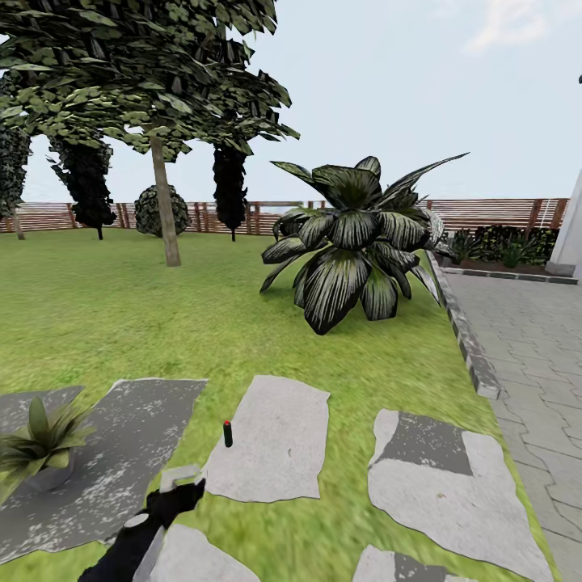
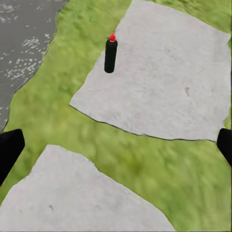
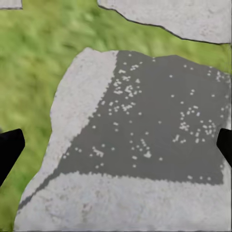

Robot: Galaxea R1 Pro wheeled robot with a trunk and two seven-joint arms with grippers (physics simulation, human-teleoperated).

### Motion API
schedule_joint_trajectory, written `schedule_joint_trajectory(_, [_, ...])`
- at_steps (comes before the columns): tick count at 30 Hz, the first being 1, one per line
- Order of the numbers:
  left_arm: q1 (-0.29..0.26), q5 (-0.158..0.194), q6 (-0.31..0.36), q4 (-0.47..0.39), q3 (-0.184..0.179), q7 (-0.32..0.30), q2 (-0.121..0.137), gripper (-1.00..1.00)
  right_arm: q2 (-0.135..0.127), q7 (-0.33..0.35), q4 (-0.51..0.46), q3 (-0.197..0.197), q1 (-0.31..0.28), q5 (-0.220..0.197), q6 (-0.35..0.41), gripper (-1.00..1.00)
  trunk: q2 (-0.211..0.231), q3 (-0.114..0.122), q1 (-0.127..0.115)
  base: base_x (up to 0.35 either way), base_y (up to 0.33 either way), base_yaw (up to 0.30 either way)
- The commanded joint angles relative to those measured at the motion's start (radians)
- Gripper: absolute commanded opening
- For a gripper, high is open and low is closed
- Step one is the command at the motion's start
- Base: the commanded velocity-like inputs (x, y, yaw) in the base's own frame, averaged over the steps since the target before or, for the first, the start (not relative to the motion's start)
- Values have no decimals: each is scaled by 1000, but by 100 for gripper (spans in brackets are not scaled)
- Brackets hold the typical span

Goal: Pick up the pesticide atomizer in the garden and spray insectifuge to fully cover both potted plants in the garden.

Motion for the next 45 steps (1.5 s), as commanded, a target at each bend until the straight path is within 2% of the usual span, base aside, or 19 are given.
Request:
schedule_joint_trajectory(1, [-27, 3, 16, -2, 4, -14, -1, 100, 0, 0, -30, 0, 0, -1, 46, 100, 0, -1, 0, 0, 0, 0])
schedule_joint_trajectory(3, [-99, 4, 35, -1, 4, -35, -1, 100, -1, 2, -103, 0, -1, -2, 162, 100, 0, -1, 0, 0, 0, 0])
schedule_joint_trajectory(5, [-131, 6, 40, 1, 4, -40, -1, 100, -2, 2, -127, 0, -3, -3, 197, 100, 0, -1, 0, 0, 0, 0])
schedule_joint_trajectory(7, [-196, 8, 42, 6, 4, -47, -2, 100, -11, 4, -178, -1, -6, -3, 241, 100, 0, -1, 0, 0, 0, 0])
schedule_joint_trajectory(9, [-223, 9, 29, 7, 4, -49, -8, 100, -15, 3, -221, -1, -7, -4, 253, 100, 0, -1, 0, 0, 0, 0])
schedule_joint_trajectory(12, [-234, 9, -21, 7, 4, -49, -17, 100, -18, 3, -256, 0, -7, -4, 259, 100, 0, -1, 0, 0, 0, 0])
schedule_joint_trajectory(14, [-239, 9, -97, 8, 3, -50, -22, 100, -21, 3, -285, 0, -7, -3, 261, 100, 0, -1, 0, 0, 0, 0])
schedule_joint_trajectory(15, [-239, 9, -113, 8, 3, -50, -22, 100, -24, 3, -294, 0, -7, -3, 261, 100, 0, -1, 0, 0, 0, 0])
schedule_joint_trajectory(19, [-242, 6, -169, 10, 2, -50, -24, 100, -51, 2, -356, 1, -7, -3, 262, 100, 0, -1, 0, 0, 0, 0])
schedule_joint_trajectory(30, [-242, 5, -182, 34, 3, -49, -24, 100, -58, 1, -371, 1, -7, 3, 262, 100, 0, -1, 0, 0, 0, 0])
schedule_joint_trajectory(45, [-242, 5, -183, 36, 5, -48, -23, 100, -58, 1, -370, 1, -7, 4, 262, 100, -105, -67, 57, 0, 0, 0])
